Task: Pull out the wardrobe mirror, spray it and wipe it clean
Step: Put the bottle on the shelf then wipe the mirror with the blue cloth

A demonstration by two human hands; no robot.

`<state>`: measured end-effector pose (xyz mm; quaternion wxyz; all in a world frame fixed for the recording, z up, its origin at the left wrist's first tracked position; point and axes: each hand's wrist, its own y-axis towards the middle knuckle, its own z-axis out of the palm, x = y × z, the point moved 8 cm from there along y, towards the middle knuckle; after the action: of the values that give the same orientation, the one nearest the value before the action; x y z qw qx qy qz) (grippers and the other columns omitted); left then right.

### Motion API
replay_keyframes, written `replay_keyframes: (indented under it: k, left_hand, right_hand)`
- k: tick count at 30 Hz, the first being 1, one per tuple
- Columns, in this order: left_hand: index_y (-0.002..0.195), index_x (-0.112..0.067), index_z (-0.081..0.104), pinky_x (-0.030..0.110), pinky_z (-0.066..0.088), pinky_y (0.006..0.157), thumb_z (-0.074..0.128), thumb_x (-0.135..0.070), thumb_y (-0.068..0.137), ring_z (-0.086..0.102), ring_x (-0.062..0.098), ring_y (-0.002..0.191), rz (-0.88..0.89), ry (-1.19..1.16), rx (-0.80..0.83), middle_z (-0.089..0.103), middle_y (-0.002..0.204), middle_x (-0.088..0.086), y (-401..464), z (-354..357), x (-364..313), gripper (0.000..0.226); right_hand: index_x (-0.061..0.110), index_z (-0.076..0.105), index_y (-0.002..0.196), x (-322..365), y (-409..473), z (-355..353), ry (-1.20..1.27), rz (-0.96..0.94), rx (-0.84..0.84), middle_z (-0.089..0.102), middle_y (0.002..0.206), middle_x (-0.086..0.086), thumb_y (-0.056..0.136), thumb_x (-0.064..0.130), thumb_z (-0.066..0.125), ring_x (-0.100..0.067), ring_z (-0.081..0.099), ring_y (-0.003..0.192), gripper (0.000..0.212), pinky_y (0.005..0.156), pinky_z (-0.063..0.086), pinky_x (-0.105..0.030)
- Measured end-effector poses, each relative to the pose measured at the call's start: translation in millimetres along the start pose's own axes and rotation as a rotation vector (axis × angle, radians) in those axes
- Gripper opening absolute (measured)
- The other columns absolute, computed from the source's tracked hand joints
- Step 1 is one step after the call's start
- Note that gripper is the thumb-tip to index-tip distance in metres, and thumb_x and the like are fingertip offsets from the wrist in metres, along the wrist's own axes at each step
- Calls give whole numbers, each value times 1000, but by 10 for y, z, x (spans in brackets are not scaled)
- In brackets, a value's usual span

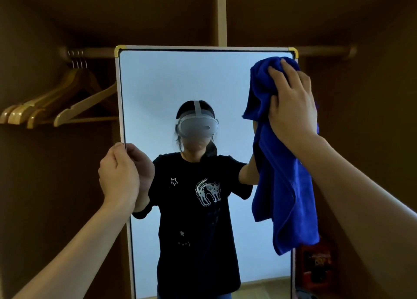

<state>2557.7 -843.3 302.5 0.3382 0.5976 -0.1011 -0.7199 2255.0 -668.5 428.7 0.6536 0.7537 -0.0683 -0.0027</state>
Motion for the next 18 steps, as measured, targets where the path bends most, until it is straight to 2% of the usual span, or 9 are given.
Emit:
replay_keyframes:
  k: [2, 4, 5, 8, 10, 14, 18]
  left_hand:
    - [91, -14, 62, 49, 47, 92, 31, -41, 100, 62, 32, 102, 6, -13, 46, 63, 88, 12, -7, 29, -5, 42]
    - [109, 4, 53, 61, 35, 100, 27, -51, 101, 49, 47, 115, 14, -31, 133, 50, 95, 31, -34, 67, -21, 61]
    - [112, 3, 52, 60, 33, 101, 26, -57, 100, 47, 46, 117, -6, -29, 153, 46, 92, 29, -38, 75, -13, 66]
    - [90, -23, 62, 40, 44, 92, 33, -41, 101, 61, 21, 103, -89, -33, 76, 64, 88, 1, -22, -5, 28, 35]
    - [83, -30, 61, 40, 46, 93, 35, -39, 99, 62, 19, 101, -107, -41, 64, 66, 92, -1, -26, -29, 30, 32]
    - [90, -31, 64, 41, 47, 98, 36, -44, 95, 62, 19, 106, -114, -78, 94, 68, 100, -1, 16, -16, 88, 32]
    - [79, -33, 63, 36, 47, 92, 38, -42, 98, 63, 14, 98, -158, -95, 101, 67, 88, -3, -5, -31, 95, 33]
  right_hand:
    - [16, 42, 144, 41, 3, 20, 15, 15, -13, 34, 154, -4, 96, 11, 45, -28, 29, 139, 48, 107, 38, -47]
    - [16, 41, 144, 113, -110, 79, 12, 10, -16, 34, 155, -4, 95, 10, 45, -28, 29, 138, 49, 107, 37, -47]
    - [16, 42, 144, 163, -197, 118, 10, 1, -22, 34, 154, -4, 95, 10, 46, -29, 30, 138, 50, 107, 36, -47]
    - [15, 46, 142, 367, -500, 255, 32, -27, -54, 39, 152, -5, 92, 7, 50, -31, 35, 136, 51, 107, 37, -47]
    - [15, 48, 140, 536, -673, 346, 31, -51, -73, 42, 151, -6, 90, 5, 54, -32, 39, 134, 52, 105, 39, -46]
    - [15, 52, 138, 849, -788, 440, 57, -69, -82, 45, 149, -6, 86, 2, 58, -33, 43, 132, 54, 104, 41, -44]
    - [14, 53, 137, 1211, -697, 500, 101, -107, -39, 45, 148, -6, 81, 9, 56, -33, 43, 133, 56, 104, 40, -42]
